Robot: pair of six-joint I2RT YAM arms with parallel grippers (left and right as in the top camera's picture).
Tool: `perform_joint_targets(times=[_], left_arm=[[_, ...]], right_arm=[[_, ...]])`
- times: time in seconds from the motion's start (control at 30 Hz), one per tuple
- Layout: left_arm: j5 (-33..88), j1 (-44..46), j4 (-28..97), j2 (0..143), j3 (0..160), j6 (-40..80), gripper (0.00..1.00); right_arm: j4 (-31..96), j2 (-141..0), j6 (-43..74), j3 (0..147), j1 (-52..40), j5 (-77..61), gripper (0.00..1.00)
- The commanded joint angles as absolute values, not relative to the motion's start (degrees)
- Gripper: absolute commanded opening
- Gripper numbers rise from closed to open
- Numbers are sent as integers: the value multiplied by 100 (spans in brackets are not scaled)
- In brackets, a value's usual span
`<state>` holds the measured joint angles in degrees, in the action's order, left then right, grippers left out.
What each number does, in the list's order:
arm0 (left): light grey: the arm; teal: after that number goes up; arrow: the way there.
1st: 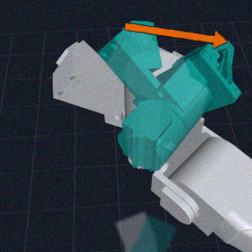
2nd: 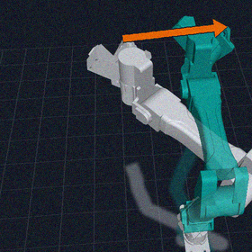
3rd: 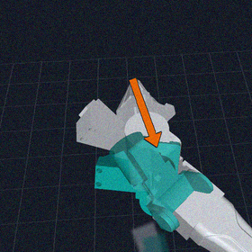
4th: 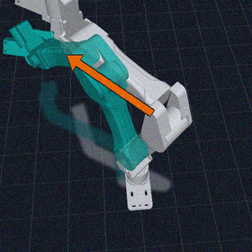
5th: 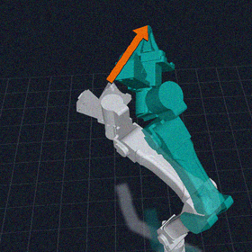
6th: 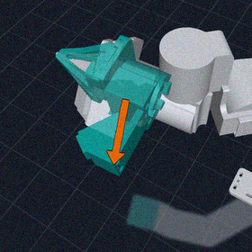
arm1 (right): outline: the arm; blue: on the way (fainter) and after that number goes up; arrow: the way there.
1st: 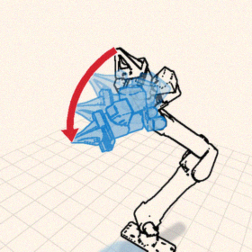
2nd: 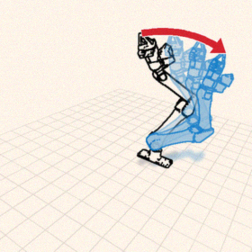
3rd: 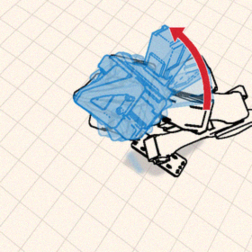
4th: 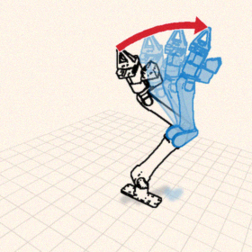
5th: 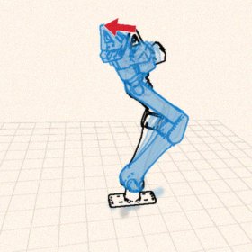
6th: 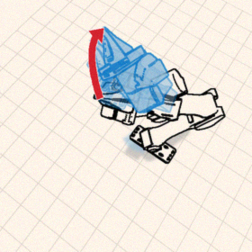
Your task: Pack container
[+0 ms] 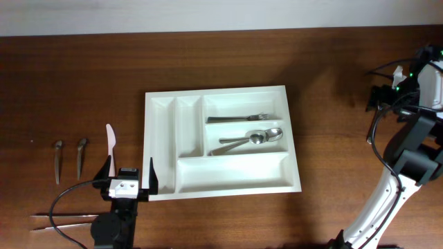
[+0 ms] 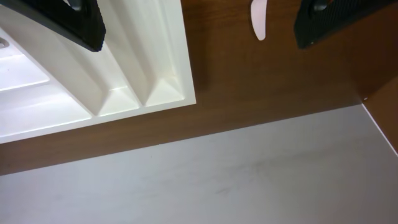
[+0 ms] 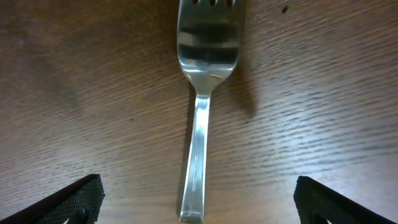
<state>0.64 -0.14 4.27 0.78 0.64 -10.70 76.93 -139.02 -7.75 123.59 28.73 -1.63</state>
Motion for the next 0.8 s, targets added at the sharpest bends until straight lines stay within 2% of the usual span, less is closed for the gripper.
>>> perform_joint_targets(times=[0.0, 0.77], left_arm=[[123, -38, 462, 30, 51, -1039, 99], [123, -38, 462, 30, 51, -1039, 99]], right_arm=[[7644, -14099, -812, 12339, 2858, -237, 99], [7227, -14400, -812, 12337, 2858, 110, 99]])
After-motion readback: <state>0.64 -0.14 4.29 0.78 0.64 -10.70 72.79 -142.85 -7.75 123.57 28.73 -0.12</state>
